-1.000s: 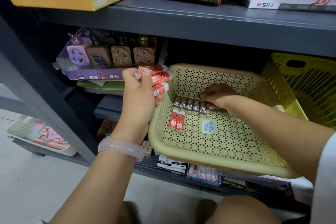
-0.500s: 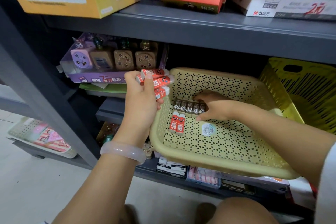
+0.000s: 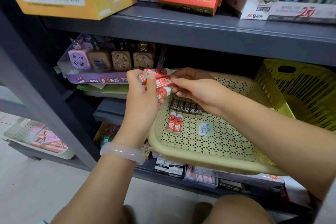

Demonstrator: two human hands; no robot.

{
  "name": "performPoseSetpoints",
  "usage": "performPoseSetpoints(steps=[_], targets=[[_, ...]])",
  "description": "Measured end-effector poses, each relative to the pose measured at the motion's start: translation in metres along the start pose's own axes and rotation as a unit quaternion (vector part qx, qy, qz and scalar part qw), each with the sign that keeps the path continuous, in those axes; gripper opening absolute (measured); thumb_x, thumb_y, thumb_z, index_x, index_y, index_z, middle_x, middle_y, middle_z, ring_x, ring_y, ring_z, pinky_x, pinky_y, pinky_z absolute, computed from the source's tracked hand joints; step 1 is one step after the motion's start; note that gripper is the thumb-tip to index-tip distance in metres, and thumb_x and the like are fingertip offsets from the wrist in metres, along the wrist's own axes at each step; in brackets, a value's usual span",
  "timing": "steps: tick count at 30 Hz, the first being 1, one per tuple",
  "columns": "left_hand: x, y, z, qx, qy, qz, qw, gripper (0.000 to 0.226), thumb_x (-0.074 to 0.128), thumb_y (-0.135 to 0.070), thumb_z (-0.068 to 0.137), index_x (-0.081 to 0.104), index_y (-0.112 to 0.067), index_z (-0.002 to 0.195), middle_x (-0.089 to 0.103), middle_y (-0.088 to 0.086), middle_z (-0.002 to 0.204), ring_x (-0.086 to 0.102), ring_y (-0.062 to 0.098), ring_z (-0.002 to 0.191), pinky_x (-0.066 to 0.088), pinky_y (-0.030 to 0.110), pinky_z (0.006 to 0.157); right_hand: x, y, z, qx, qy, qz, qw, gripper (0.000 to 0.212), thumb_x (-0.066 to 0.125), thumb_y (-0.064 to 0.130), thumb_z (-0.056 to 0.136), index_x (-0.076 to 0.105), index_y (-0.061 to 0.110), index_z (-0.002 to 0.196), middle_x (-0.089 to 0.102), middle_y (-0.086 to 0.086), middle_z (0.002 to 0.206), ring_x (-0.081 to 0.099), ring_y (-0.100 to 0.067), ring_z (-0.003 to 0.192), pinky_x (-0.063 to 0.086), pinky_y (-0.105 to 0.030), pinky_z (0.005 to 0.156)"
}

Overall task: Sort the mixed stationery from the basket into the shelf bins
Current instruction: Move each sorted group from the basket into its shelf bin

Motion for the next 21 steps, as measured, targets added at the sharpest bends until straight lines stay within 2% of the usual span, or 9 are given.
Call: performPoseSetpoints(steps=[2, 4, 6, 7, 10, 12, 17, 21], targets=[[-0.001, 0.000, 0.000, 0.003, -0.001, -0.005, 1.000, 0.012, 0.038, -0.030, 0.098, 0.037, -0.031, 0.086, 0.057, 0.001, 0.068, 0.048, 0.006, 0.043, 0.040, 0.018, 0.041, -0.003, 0.001, 0.001, -0.007, -0.038, 0.043, 0.998, 0.018, 0.052, 0.002, 0.091, 0.062, 0.013, 0.080, 0.064, -0.001, 0.068, 0.058, -0.003, 0.059, 0.049, -0.012, 0.057], [-0.003, 0.000, 0.001, 0.012, -0.016, 0.004, 1.000, 0.013, 0.038, -0.030, 0.098, 0.037, -0.030, 0.086, 0.059, 0.002, 0.070, 0.048, 0.008, 0.045, 0.042, 0.021, 0.044, -0.017, 0.001, 0.001, 0.003, -0.081, 0.079, 0.994, 0.018, 0.049, 0.007, 0.094, 0.064, 0.012, 0.086, 0.066, -0.001, 0.076, 0.057, -0.005, 0.067, 0.047, -0.013, 0.058], [-0.006, 0.000, 0.001, 0.012, -0.030, 0.010, 0.999, 0.013, 0.039, -0.030, 0.098, 0.037, -0.030, 0.085, 0.060, 0.002, 0.072, 0.048, 0.010, 0.046, 0.044, 0.026, 0.047, -0.034, -0.003, 0.000, 0.034, -0.129, 0.066, 0.989, 0.016, 0.048, 0.009, 0.094, 0.065, 0.009, 0.093, 0.068, -0.001, 0.078, 0.056, -0.006, 0.069, 0.048, -0.014, 0.060], [-0.007, 0.000, 0.002, 0.011, -0.031, 0.011, 0.999, 0.013, 0.039, -0.030, 0.098, 0.037, -0.030, 0.085, 0.060, 0.002, 0.073, 0.049, 0.011, 0.047, 0.045, 0.028, 0.049, -0.040, -0.007, -0.003, 0.058, -0.142, 0.022, 0.988, 0.015, 0.050, 0.008, 0.093, 0.065, 0.007, 0.097, 0.068, -0.001, 0.076, 0.056, -0.007, 0.067, 0.049, -0.015, 0.061], [-0.007, 0.000, 0.002, 0.007, -0.022, 0.014, 1.000, 0.011, 0.039, -0.029, 0.098, 0.038, -0.031, 0.087, 0.061, 0.002, 0.075, 0.050, 0.011, 0.049, 0.045, 0.033, 0.053, -0.040, -0.030, -0.015, 0.177, -0.082, -0.190, 0.962, 0.015, 0.059, 0.011, 0.088, 0.065, 0.006, 0.101, 0.064, -0.004, 0.075, 0.055, -0.009, 0.059, 0.052, -0.018, 0.062], [-0.006, 0.000, 0.002, 0.008, -0.019, 0.014, 1.000, 0.011, 0.039, -0.028, 0.098, 0.038, -0.031, 0.087, 0.061, 0.003, 0.077, 0.051, 0.010, 0.049, 0.045, 0.034, 0.055, -0.031, -0.042, -0.022, 0.220, -0.034, -0.256, 0.941, 0.008, 0.060, 0.011, 0.087, 0.062, 0.007, 0.093, 0.064, -0.006, 0.075, 0.057, -0.011, 0.060, 0.054, -0.021, 0.063], [-0.006, -0.001, 0.002, 0.002, -0.017, 0.014, 1.000, 0.011, 0.039, -0.028, 0.098, 0.038, -0.031, 0.088, 0.059, 0.002, 0.074, 0.051, 0.008, 0.048, 0.045, 0.031, 0.053, -0.025, -0.049, -0.021, 0.214, -0.042, -0.282, 0.934, 0.010, 0.064, 0.012, 0.084, 0.057, 0.005, 0.085, 0.068, -0.010, 0.075, 0.062, -0.011, 0.060, 0.057, -0.024, 0.066], [-0.008, -0.002, 0.002, 0.003, -0.017, 0.013, 1.000, 0.010, 0.039, -0.030, 0.098, 0.038, -0.031, 0.088, 0.060, 0.004, 0.080, 0.051, 0.009, 0.048, 0.046, 0.027, 0.052, -0.029, -0.043, -0.024, 0.149, 0.018, -0.395, 0.906, 0.015, 0.069, 0.020, 0.082, 0.057, 0.011, 0.083, 0.068, -0.002, 0.073, 0.063, -0.008, 0.057, 0.057, -0.023, 0.063]])
Point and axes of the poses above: each hand's wrist, its own z-axis towards the middle knuckle, its own x-axis out of the palm, y = z × x, the point moved 3 cm from there along z, towards the middle knuckle
